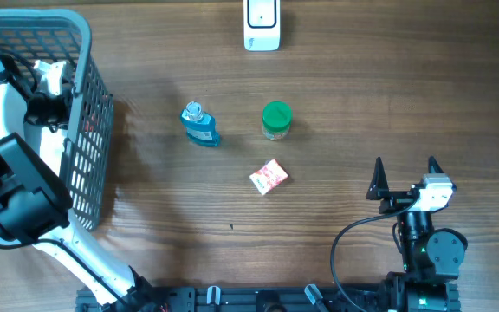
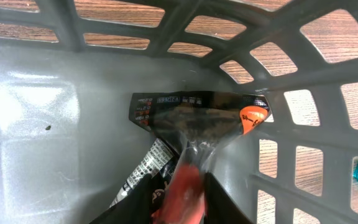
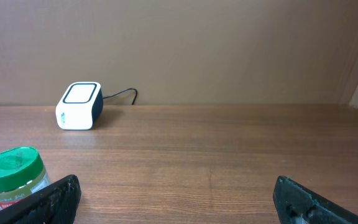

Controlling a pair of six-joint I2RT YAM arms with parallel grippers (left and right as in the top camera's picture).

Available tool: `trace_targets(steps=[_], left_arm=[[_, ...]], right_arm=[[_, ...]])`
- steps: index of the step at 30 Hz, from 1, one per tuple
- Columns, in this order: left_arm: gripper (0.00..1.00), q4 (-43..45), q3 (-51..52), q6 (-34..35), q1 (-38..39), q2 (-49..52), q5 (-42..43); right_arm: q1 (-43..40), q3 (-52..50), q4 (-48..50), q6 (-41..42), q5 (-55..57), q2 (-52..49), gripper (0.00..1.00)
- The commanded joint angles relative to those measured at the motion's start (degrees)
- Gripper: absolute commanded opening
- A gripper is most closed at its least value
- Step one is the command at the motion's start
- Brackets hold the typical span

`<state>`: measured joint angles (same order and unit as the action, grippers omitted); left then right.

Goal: Scan the item barcode
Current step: 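Lower the left gripper into the basket toward the red-black tool package, then grasp the red-black tool package by its handle with the left gripper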

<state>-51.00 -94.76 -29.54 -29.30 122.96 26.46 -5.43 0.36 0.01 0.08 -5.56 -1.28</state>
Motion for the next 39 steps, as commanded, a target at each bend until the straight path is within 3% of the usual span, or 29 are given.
trace_targets(steps=[1, 2, 11, 16, 28, 32, 33, 34, 38, 39], left_arm=[[0.08, -0.11, 0.02, -0.24, 0.04, 1.27, 0.52], [0.04, -0.09, 0.02, -0.26, 0.04, 1.25, 0.52], [0.04, -0.07, -0.28, -0.02, 0.04, -0.28, 0.52], [0.04, -0.13, -2.58, 4.24, -0.35, -3.34, 0.48], [0.04, 0.79, -3.41, 11.96, -2.14, -22.84, 0.48], [0.04, -1.05, -3.41, 12.04, -2.75, -24.81, 0.48], [0.08, -2.05, -3.39, 12.04, -2.75, -24.33, 0.48], [0.22, -2.56, -3.39, 12.02, -2.75, -23.69, 0.48], [1.0, -2.95, -3.39, 12.0, -2.75, -19.65, -0.61], [0.99, -3.37, -3.39, 11.69, -2.75, -18.64, -0.87]], right_arm=[[0.13, -0.07, 0.31, -0.52, -0.72, -0.02, 1.0], [0.13, -0.07, 0.33, -0.5, -0.74, -0.02, 1.0], [0.13, -0.07, 0.31, -0.5, -0.74, -0.02, 1.0], [0.13, -0.07, 0.31, -0.5, -0.74, -0.02, 1.0], [0.13, -0.07, 0.31, -0.5, -0.72, 0.0, 1.0], [0.13, -0.07, 0.31, -0.52, -0.72, -0.02, 1.0], [0.13, -0.07, 0.31, -0.5, -0.72, -0.02, 1.0], [0.13, -0.07, 0.31, -0.5, -0.74, -0.02, 1.0], [0.13, -0.07, 0.31, -0.5, -0.72, -0.02, 1.0], [0.13, -0.07, 0.31, -0.5, -0.72, -0.02, 1.0]])
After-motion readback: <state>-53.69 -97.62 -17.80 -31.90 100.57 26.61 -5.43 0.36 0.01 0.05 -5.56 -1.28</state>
